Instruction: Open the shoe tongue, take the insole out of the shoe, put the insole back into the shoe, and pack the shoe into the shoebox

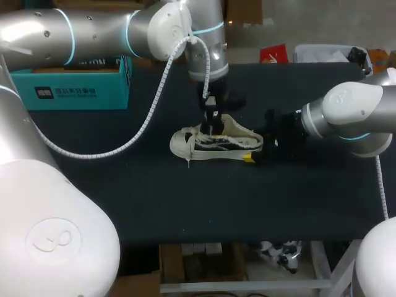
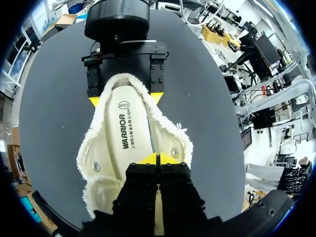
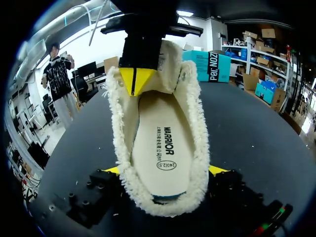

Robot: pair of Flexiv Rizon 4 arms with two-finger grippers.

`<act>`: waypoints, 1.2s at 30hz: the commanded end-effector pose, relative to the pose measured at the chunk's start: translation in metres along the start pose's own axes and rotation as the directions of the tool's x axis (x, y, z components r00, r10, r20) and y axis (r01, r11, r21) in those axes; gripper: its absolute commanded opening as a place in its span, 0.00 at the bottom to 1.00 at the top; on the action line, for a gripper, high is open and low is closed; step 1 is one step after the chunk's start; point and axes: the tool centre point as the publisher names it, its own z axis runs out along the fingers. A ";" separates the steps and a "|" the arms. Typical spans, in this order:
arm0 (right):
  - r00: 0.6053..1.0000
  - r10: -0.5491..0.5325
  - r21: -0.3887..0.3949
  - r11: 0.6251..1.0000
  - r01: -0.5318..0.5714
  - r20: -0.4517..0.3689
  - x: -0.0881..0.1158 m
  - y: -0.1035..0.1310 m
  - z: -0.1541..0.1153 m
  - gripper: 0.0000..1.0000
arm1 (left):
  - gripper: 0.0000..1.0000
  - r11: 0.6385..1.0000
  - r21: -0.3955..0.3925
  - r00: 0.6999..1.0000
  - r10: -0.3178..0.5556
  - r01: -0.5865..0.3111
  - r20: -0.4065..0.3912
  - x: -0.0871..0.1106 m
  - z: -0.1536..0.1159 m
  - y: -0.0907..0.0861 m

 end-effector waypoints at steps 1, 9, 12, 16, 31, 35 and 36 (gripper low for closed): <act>1.000 0.000 -0.004 1.000 0.000 -0.002 -0.002 -0.004 0.003 0.00 | 0.00 1.000 -0.004 1.000 -0.017 0.017 -0.006 -0.008 0.012 0.003; 1.000 0.000 -0.004 1.000 0.000 -0.002 -0.002 -0.004 0.003 0.00 | 0.00 0.999 -0.016 0.999 -0.033 0.033 0.001 -0.007 0.029 0.006; 1.000 0.000 -0.004 1.000 0.000 -0.002 -0.002 -0.004 0.003 0.00 | 0.00 0.999 -0.021 0.999 -0.041 0.041 0.030 -0.004 0.034 0.005; 1.000 0.000 -0.004 1.000 0.000 -0.002 -0.002 -0.004 0.003 0.00 | 0.00 0.998 -0.009 0.997 -0.057 0.058 0.051 -0.003 0.042 0.004; 1.000 0.000 -0.004 1.000 0.000 -0.002 -0.002 -0.004 0.003 0.00 | 0.00 0.998 -0.023 0.990 -0.059 0.063 0.128 -0.001 0.057 0.010; 1.000 0.000 -0.004 1.000 0.000 -0.002 -0.002 -0.004 0.003 0.00 | 0.12 0.998 -0.018 0.989 -0.060 0.063 0.137 -0.002 0.057 0.011; 1.000 0.000 -0.004 1.000 0.000 -0.002 -0.002 -0.004 0.003 0.00 | 0.18 0.998 -0.015 0.988 -0.059 0.062 0.140 -0.003 0.057 0.011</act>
